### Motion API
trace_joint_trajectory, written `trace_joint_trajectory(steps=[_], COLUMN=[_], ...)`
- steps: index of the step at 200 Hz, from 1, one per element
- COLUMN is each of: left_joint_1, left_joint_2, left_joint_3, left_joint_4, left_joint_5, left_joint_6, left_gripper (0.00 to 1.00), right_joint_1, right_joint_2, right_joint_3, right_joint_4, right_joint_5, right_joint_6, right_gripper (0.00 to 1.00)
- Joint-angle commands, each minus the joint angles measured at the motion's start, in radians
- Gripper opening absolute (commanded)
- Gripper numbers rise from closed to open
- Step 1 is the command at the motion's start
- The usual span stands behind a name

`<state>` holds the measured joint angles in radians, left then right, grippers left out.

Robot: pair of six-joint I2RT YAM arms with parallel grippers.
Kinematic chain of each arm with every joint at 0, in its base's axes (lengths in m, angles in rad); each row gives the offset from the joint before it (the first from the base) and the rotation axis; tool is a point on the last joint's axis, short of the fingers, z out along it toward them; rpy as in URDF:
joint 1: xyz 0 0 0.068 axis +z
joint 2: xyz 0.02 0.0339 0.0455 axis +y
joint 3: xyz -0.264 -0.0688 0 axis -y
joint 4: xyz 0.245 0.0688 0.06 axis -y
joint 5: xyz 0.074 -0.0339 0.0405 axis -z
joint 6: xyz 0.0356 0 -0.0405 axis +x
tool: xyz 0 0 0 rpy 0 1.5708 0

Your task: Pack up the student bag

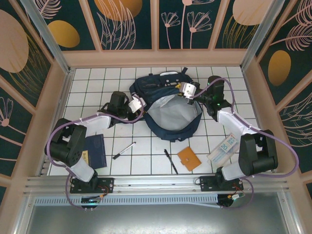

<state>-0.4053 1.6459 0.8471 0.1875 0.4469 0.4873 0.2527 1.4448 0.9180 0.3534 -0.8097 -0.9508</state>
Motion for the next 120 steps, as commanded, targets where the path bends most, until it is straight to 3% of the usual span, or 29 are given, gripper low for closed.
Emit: trace_joint_trajectory(steps=[1,25,71,120], left_joint_1=[-0.002,0.014,0.103,0.147], left_joint_2=[-0.042,-0.071,-0.078,0.048], left_joint_3=[-0.008,-0.047,-0.063,0.092], left_joint_4=[0.073,0.068,0.062,-0.032], left_joint_5=[0.073,0.012,-0.005,-0.088], left_joint_6=[0.053,0.076,0.063,0.003], left_gripper=[0.00,0.00,0.00,0.00], right_joint_1=[0.005,0.003,-0.003,0.002], right_joint_2=[-0.059,-0.060,-0.072,-0.081], right_joint_3=[-0.007,0.008,0.015,-0.014], right_joint_4=[0.060,-0.056,-0.145,-0.133], right_joint_5=[-0.057,-0.033,-0.040,-0.063], right_joint_6=[-0.006,-0.095,-0.153,-0.171], right_gripper=[0.00,0.00,0.00,0.00])
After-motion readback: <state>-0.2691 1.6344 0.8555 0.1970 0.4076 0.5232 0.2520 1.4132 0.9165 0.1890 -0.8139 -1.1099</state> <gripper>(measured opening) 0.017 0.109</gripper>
